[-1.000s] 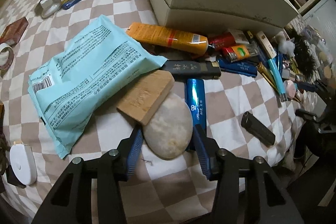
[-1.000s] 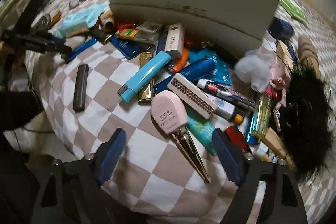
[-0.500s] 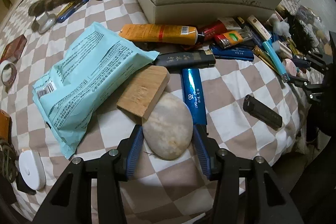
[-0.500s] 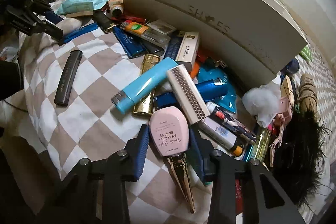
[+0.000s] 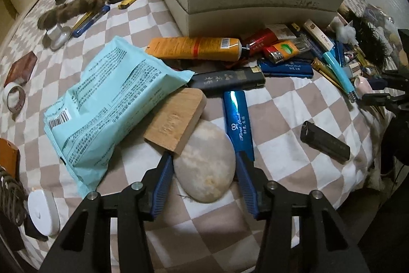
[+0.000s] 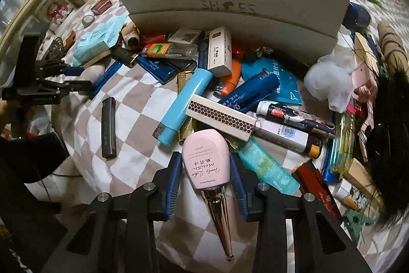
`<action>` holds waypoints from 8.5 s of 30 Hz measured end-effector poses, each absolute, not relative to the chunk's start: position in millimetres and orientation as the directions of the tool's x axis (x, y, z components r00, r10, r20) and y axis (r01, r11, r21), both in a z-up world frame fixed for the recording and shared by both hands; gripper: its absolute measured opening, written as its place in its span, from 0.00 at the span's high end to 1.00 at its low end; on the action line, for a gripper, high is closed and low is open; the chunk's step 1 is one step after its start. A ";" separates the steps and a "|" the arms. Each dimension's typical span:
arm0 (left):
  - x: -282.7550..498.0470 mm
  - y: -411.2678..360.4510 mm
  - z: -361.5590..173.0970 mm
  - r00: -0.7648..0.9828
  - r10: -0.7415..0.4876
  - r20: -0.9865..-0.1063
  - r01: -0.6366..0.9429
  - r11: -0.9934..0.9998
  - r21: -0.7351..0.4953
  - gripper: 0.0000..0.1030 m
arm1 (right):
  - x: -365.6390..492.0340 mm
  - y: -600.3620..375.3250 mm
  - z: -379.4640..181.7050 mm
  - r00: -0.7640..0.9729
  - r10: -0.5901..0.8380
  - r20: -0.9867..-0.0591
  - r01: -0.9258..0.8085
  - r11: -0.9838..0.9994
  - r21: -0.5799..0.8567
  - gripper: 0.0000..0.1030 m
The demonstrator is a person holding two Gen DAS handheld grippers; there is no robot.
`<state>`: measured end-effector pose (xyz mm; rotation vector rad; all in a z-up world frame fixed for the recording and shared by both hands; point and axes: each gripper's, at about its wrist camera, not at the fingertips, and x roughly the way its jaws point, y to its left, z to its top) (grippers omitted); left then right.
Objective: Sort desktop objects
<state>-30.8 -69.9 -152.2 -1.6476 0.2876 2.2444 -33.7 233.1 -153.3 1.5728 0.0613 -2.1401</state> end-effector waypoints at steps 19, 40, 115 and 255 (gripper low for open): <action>-12.5 -68.3 -139.5 -0.222 0.162 -0.961 -0.332 -0.940 -0.081 0.52 | -31.9 228.2 -147.9 -0.149 -0.462 -0.874 0.326 -0.858 0.398 0.63; -23.2 -43.5 -96.0 -0.313 0.239 -0.919 -0.356 -0.927 -0.119 0.52 | -52.0 225.6 -104.6 -0.228 -0.531 -0.816 0.320 -0.833 0.452 0.63; -178.9 33.4 -60.0 -0.491 0.242 -0.837 -0.217 -0.964 -0.152 0.52 | -228.3 208.8 -99.3 -0.465 -0.305 -0.831 0.218 -0.949 0.227 0.63; -62.2 61.4 24.5 -0.699 0.154 -0.698 -0.198 -0.980 -0.017 0.00 | -61.4 277.2 11.3 -0.765 -0.135 -0.629 0.138 -0.989 0.045 0.00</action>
